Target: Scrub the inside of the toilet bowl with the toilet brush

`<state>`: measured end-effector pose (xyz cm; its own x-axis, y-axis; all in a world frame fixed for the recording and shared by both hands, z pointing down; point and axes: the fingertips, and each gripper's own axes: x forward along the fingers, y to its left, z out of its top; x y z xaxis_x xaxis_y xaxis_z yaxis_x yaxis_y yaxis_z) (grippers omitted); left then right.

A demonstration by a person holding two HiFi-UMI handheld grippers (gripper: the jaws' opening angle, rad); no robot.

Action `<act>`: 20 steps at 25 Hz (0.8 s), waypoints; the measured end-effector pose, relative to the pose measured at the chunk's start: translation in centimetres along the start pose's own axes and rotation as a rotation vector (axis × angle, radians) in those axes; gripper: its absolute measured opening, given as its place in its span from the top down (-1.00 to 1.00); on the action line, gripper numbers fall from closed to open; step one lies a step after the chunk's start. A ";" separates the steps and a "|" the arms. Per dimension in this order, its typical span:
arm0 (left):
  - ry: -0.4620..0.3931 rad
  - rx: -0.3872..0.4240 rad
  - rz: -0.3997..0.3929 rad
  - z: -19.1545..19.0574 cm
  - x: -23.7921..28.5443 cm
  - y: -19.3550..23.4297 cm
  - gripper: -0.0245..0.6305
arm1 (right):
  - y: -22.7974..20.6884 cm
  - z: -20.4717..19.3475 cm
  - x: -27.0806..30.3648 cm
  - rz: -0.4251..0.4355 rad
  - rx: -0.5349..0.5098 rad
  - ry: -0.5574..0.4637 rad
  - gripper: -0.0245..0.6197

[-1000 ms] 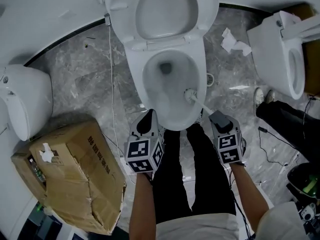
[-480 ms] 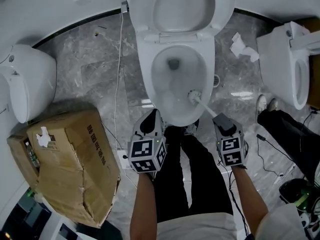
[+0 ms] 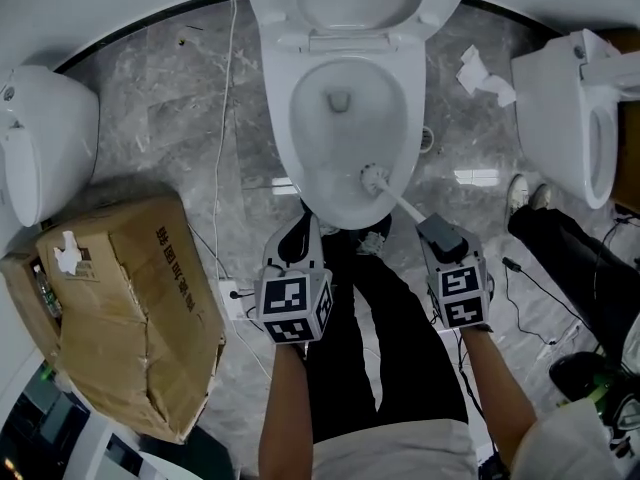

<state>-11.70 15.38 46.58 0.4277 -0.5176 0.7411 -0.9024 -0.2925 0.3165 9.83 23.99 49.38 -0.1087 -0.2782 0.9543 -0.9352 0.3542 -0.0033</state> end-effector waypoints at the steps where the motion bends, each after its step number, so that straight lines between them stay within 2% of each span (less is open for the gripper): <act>1: 0.003 -0.007 0.001 -0.3 0.0 -0.1 0.86 | 0.2 -0.1 -0.1 0.004 -0.002 0.004 0.38; 10: -0.005 -0.015 0.036 0.3 -0.2 0.4 0.86 | 2.5 -0.6 -0.2 0.050 -0.004 0.024 0.38; 15: -0.012 0.066 0.090 1.1 -0.8 0.8 0.86 | 4.1 -1.0 -0.2 0.086 -0.047 0.029 0.38; 20: -0.029 0.043 0.097 1.0 -1.2 0.8 0.86 | 5.0 -0.4 0.3 0.130 -0.040 0.031 0.39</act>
<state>-12.86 14.97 45.35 0.3407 -0.5683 0.7490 -0.9367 -0.2737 0.2185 5.23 26.07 49.75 -0.2175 -0.2001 0.9553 -0.8995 0.4211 -0.1166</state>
